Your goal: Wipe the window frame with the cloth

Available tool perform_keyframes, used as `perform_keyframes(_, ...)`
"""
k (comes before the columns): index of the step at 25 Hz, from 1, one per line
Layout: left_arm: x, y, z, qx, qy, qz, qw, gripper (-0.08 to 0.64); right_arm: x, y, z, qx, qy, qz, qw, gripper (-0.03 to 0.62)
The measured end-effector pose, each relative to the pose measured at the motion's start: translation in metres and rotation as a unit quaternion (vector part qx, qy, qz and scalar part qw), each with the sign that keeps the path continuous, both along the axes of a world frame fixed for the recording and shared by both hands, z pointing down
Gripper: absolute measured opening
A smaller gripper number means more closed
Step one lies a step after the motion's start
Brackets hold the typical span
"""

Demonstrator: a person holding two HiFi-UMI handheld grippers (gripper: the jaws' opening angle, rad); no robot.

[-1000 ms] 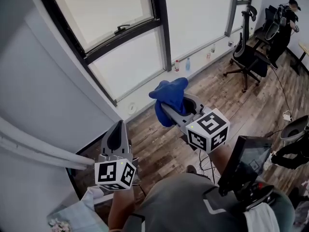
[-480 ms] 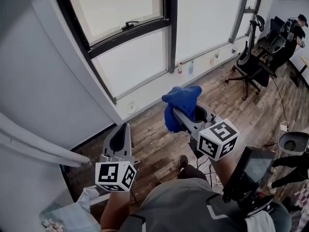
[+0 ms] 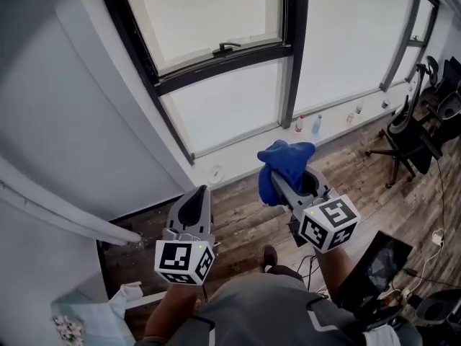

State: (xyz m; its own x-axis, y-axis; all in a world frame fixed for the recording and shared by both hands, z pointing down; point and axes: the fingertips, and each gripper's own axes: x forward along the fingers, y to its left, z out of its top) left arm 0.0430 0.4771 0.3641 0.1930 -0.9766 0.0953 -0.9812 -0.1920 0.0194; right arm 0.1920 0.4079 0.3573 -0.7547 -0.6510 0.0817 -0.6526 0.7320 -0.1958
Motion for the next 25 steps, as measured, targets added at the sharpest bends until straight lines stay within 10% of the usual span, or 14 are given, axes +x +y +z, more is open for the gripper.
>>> perform_keyframes(11, 0.014, -0.105, -0.015, 0.006, -0.019, -0.049, 0.9986, 0.008, 0.012, -0.122, -0.012, 0.013, -0.005, -0.03, 0.999, 0.16)
perform_keyframes(25, -0.08, -0.202, -0.004, -0.002, 0.008, -0.085, 0.9964, 0.008, -0.077, -0.21, 0.001, 0.001, 0.032, -0.063, 0.998, 0.161)
